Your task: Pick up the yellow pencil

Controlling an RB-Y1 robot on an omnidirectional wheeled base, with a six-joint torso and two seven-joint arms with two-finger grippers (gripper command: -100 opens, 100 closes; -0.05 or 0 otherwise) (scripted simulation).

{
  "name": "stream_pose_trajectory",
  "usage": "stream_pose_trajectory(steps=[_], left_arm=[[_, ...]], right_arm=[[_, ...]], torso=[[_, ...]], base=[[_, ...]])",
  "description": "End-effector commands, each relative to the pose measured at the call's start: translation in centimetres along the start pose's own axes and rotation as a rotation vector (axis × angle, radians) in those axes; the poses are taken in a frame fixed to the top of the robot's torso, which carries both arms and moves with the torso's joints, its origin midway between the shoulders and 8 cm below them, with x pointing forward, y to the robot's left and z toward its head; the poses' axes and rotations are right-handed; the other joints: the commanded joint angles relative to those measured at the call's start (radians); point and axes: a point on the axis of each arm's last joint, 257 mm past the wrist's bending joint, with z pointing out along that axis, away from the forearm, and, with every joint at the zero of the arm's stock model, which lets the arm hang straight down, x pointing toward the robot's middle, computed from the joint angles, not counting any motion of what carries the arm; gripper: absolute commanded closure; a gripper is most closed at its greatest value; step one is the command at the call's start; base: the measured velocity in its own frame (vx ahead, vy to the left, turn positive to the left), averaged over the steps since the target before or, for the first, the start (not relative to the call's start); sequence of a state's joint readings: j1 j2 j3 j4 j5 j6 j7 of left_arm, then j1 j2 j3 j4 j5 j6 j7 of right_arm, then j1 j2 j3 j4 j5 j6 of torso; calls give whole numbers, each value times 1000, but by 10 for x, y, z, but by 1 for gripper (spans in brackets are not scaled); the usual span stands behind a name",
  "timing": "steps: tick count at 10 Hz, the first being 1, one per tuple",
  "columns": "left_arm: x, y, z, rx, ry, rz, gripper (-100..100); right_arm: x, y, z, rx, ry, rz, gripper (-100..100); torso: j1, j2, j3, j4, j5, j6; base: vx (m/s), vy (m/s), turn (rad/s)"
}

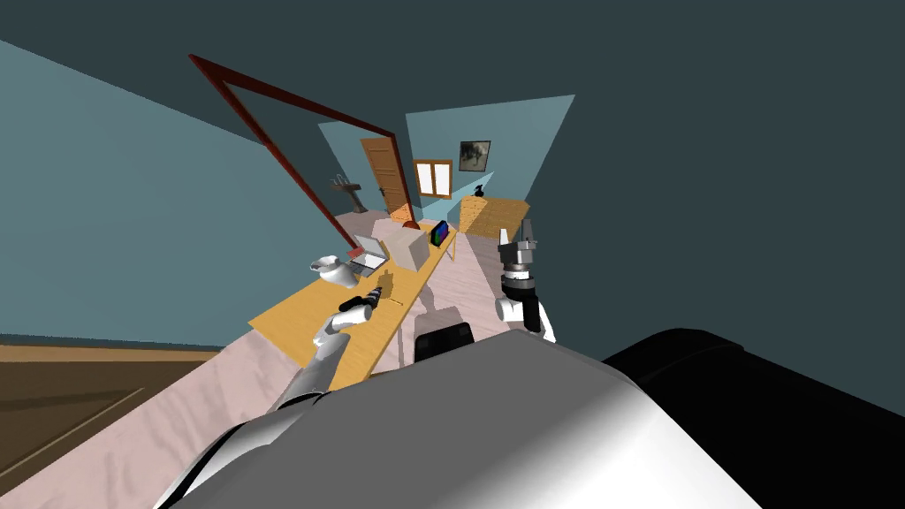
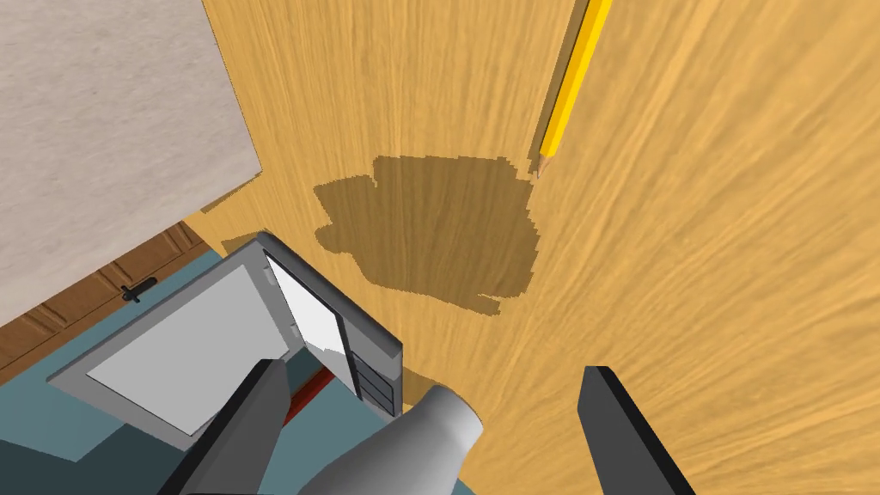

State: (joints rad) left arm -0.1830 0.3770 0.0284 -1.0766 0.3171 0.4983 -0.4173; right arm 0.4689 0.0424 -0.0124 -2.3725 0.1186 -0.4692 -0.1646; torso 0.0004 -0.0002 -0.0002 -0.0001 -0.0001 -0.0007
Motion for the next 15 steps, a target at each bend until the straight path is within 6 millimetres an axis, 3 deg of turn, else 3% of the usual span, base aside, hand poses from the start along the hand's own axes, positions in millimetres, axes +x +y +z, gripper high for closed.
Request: stream_pose_trajectory(steps=[1,3,11,15], left_arm=[[4,23,4,-69,21,3,-100],[3,24,6,-107,41,14,-100],[12,86,7,-356,150,14,-100],[18,106,-1,-451,205,8,-100]], right_arm=[[0,0,0,0,0,0,0],[0,0,0,0,0,0,0],[0,0,0,0,0,0,0],[0,0,0,0,0,0,0]], torso=[[0,0,0,0,0,0],[0,1,0,0,0,-1],[0,0,0,0,0,-1],[-1,-1,0,0,0,0]], base=[[10,17,-107],[7,7,-88],[9,14,-128],[16,13,-134]])
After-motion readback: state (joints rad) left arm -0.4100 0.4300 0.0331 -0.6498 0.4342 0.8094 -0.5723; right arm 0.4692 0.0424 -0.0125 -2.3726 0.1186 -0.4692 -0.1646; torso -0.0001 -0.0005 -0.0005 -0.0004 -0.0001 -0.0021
